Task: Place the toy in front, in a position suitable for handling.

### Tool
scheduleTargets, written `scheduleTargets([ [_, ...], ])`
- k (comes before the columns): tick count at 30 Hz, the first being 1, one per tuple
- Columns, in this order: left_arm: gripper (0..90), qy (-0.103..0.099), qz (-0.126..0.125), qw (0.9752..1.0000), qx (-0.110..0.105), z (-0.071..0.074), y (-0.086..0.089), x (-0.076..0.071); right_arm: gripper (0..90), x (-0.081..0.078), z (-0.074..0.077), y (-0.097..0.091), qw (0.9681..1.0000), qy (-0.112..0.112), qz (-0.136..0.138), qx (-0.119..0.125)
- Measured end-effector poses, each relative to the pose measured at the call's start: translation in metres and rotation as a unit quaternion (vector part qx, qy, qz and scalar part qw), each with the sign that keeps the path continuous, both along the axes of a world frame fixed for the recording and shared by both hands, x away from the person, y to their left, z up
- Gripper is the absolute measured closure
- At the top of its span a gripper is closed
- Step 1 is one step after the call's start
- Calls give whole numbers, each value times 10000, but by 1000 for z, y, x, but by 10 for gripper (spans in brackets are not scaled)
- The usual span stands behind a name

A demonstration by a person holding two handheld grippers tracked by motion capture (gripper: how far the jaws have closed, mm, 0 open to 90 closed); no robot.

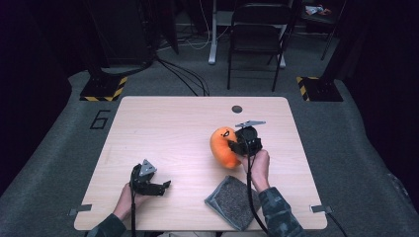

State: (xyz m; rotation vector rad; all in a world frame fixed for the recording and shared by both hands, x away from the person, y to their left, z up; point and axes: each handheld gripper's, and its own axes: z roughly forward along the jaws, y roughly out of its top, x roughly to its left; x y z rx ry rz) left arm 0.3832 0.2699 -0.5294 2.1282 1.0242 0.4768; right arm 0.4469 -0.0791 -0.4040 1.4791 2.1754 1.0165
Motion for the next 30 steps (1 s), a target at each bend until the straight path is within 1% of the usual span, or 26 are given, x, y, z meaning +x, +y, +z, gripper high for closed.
scheduleTargets([
  [1, 121, -2, -1, 10000, 2, 0, 0, 0, 726, 1, -2, 3, 10000, -48, -23, 13],
  [2, 121, 0, -3, 10000, 2, 0, 0, 0, 724, 2, -3, 7, 9999, -6, -101, 82],
  [3, 121, 0, -1, 10000, 1, 0, 0, 0, 723, 3, -4, 11, 9999, 3, -101, 68],
  [4, 121, 5, 2, 10000, -8, 0, 0, 0, 722, 4, -6, 14, 9998, -1, -153, 116],
  [5, 121, -2, -3, 10000, 5, 0, 0, 0, 716, 6, -9, 21, 9998, 55, -169, 128],
  [7, 121, -1, 0, 10000, 0, 0, 0, 0, 711, 7, -11, 23, 9997, 62, -186, 137],
  [8, 121, -2, 2, 10000, -3, 0, 0, 0, 708, 8, -13, 25, 9998, 84, -153, 79],
  [9, 121, -2, 3, 10000, -5, 0, 0, 0, 704, 10, -17, 28, 9998, 83, -176, 17],
  [10, 121, -1, 6, 10000, -9, 0, 0, 0, 676, 14, -29, 31, 9996, 178, -158, -130],
  [11, 121, 8, 14, 10000, -22, 0, 0, 0, 676, 14, -29, 31, 9996, 178, -158, -130],
  [12, 121, 8, 11, 10000, -21, 0, 0, 0, 650, 15, -36, 31, 9996, 175, -154, -157],
  [13, 121, 23, 5, 10000, -16, 0, 0, -1, 625, 16, -39, 31, 9996, 160, -182, -109],
  [14, 121, 21, 10, 10000, -17, 0, 0, -1, 574, 16, -38, 30, 9998, 140, -119, -65],
  [15, 121, 26, 6, 10000, -20, 0, 0, -1, 501, 16, -37, 30, 9999, 55, -63, -77],
  [16, 121, 27, 4, 10000, -22, 0, 0, -1, 442, 15, -34, 30, 9998, 65, -72, -148],
  [18, 121, 24, 9, 10000, -16, 0, 0, -1, 353, 12, -28, 27, 9998, -69, 22, -176],
  [19, 121, 23, 5, 10000, -20, 0, 0, -1, 295, 10, -24, 24, 9996, -130, 55, -241],
  [22, 121, 24, 7, 10000, -20, 0, 0, -1, 192, 1, -16, 13, 9994, -226, 225, -164],
  [23, 121, 22, 4, 10000, -18, 0, 0, -1, 173, -3, -13, 8, 9992, -246, 286, -103],
  [25, 121, 22, 3, 10000, -16, 0, 0, -1, 147, -11, -10, -2, 9981, -351, 486, -114],
  [28, 121, 24, 4, 10000, -18, 0, 0, -1, 143, -27, -8, -14, 9972, -361, 625, -186],
  [29, 120, 20, -2, 10000, -6, 0, 1, 0, 143, -32, -8, -19, 9963, -419, 695, -267],
  [30, 120, 19, -2, 10000, -4, 0, 1, 0, 141, -37, -8, -23, 9962, -414, 702, -302],
])
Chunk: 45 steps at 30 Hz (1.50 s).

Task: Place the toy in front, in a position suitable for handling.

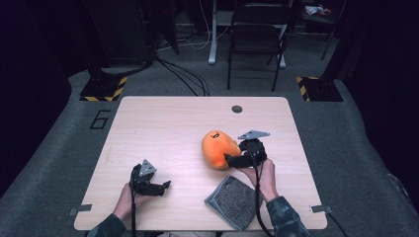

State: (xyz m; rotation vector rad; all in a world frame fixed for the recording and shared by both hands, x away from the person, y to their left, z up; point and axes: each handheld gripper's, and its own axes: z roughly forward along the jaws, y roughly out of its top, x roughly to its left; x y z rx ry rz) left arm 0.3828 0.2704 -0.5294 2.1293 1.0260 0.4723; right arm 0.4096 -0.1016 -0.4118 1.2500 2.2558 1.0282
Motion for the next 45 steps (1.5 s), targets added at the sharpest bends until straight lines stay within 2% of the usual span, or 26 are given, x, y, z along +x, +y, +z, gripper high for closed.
scheduleTargets([
  [5, 120, -2, 1, 10000, 1, 0, 0, 0, 108, -23, -7, -16, 9996, -10, 194, -213],
  [9, 120, 1, -2, 10000, 0, 0, 0, 0, 90, -38, -16, -23, 9987, 86, 364, -338],
  [11, 120, 11, -8, 10000, 3, 0, 0, 0, 93, -45, -23, -25, 9981, 147, 442, -397],
  [13, 120, 2, -5, 10000, 4, 0, 0, 0, 140, -50, -32, -26, 9972, 192, 570, -434],
  [18, 120, -1, -2, 10000, 1, 0, 0, 0, 182, -58, -56, -23, 9923, 580, 861, -679],
  [21, 120, -1, -2, 10000, 3, 0, 0, 0, 207, -61, -65, -20, 9902, 695, 977, -710],
  [22, 120, -1, -3, 10000, 4, 0, 0, 0, 187, -62, -69, -18, 9884, 820, 1020, -772],
  [29, 120, -1, -2, 10000, 1, 0, 0, 0, 185, -63, -76, -13, 9842, 927, 1176, -950],
  [30, 120, 0, -4, 10000, 4, 0, 0, 0, 205, -62, -77, -13, 9839, 940, 1199, -938],
  [31, 120, -1, -3, 10000, 3, 0, 0, 0, 238, -61, -78, -13, 9822, 1019, 1280, -926],
  [32, 120, 11, -9, 10000, 8, 0, 0, 0, 260, -61, -79, -13, 9819, 1029, 1260, -967],
  [33, 120, -1, -4, 10000, 5, 0, 0, 0, 272, -60, -80, -14, 9800, 1052, 1339, -1031],
  [35, 120, 0, -5, 10000, 6, 0, 0, 0, 288, -60, -83, -13, 9783, 1084, 1393, -1088],
  [37, 120, 2, -4, 10000, 1, 0, 0, 0, 322, -60, -85, -11, 9767, 1072, 1421, -1199],
  [38, 120, 0, 0, 10000, -3, 0, 0, 0, 334, -61, -86, -10, 9740, 1024, 1508, -1349],
  [39, 120, 4, -2, 10000, -1, 0, 0, 0, 386, -62, -86, -9, 9730, 1007, 1568, -1362],
  [40, 120, 13, -10, 10000, 7, 0, 0, 0, 386, -62, -86, -9, 9730, 1007, 1568, -1362],
  [41, 120, 5, -3, 10000, -2, 0, 0, 0, 487, -64, -86, -10, 9744, 975, 1543, -1313],
  [42, 120, 15, -5, 10000, -2, 0, 0, 0, 487, -64, -86, -10, 9744, 975, 1543, -1313],
  [43, 120, 12, -5, 10000, 0, 0, 0, 0, 545, -65, -87, -10, 9765, 920, 1505, -1239],
  [44, 120, 13, -4, 10000, -1, 0, 0, 0, 603, -66, -86, -10, 9760, 926, 1549, -1221],
  [45, 120, 13, -5, 10000, 2, 0, 0, 0, 700, -67, -86, -11, 9776, 894, 1476, -1202],
])
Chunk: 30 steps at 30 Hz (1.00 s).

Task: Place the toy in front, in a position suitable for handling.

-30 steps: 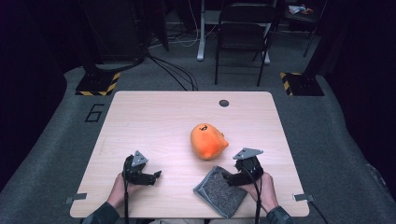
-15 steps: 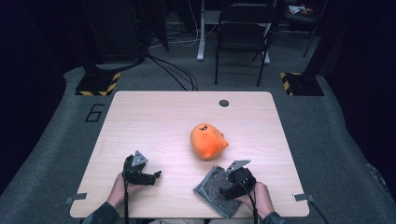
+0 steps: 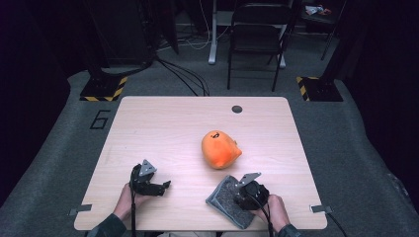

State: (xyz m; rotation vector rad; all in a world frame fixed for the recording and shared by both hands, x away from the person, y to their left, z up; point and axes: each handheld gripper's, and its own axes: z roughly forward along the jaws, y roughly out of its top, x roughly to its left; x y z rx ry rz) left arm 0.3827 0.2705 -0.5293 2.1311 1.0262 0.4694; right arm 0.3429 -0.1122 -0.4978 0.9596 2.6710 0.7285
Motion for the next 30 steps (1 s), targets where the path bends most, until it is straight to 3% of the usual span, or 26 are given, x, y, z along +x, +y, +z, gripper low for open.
scheduleTargets([
  [6, 120, -8, 3, 10000, -3, 0, 0, 0, 765, 1, 1, -6, 9997, 12, -153, 187],
  [12, 120, -1, -11, 10000, 1, 0, 0, 0, 769, -2, 16, -19, 9989, -123, -361, 274],
  [18, 120, -3, -12, 10000, 3, 0, 0, 0, 768, -10, 33, -47, 9948, -352, -821, 497],
  [20, 120, -3, -14, 10000, 1, 0, 0, 0, 768, -12, 37, -58, 9919, -425, -1058, 555],
  [21, 120, 0, -14, 10000, 0, 0, 0, 0, 767, -12, 41, -69, 9881, -453, -1361, 562],
  [22, 120, -3, -16, 10000, 1, 0, 0, 0, 767, -12, 41, -69, 9881, -453, -1361, 562],
  [24, 120, -4, -17, 10000, 4, 0, 0, 0, 767, -9, 44, -82, 9846, -505, -1554, 615],
  [26, 120, -5, -16, 10000, 4, 0, 0, 0, 767, -5, 46, -93, 9792, -562, -1857, 600],
  [27, 119, -5, -16, 10000, 2, 0, 0, 0, 767, 0, 46, -103, 9720, -603, -2186, 613],
  [29, 119, -4, -16, 10000, 7, 0, 0, 0, 767, 4, 46, -108, 9712, -588, -2234, 582],
  [30, 118, -3, -16, 10000, 5, 0, 0, 0, 767, 10, 45, -117, 9644, -610, -2509, 572],
])
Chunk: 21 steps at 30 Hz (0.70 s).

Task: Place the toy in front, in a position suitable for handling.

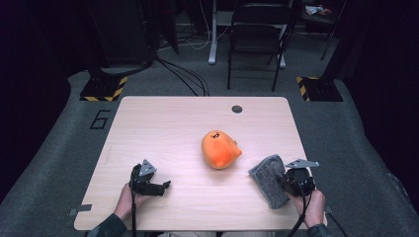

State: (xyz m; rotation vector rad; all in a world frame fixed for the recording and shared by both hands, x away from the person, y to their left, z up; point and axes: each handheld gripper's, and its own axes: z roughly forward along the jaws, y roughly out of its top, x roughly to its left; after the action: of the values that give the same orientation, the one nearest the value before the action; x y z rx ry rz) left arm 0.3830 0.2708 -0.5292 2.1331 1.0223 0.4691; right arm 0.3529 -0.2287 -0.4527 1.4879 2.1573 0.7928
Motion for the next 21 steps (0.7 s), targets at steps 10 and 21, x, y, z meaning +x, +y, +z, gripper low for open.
scheduleTargets([
  [10, 118, -20, 21, 10000, -12, 0, 0, 0, 764, 24, -3, -24, 9970, 34, -767, 112],
  [21, 121, -39, 153, 9998, 90, 1, -2, 0, 544, 54, -31, -34, 9894, 340, -1408, 82],
])
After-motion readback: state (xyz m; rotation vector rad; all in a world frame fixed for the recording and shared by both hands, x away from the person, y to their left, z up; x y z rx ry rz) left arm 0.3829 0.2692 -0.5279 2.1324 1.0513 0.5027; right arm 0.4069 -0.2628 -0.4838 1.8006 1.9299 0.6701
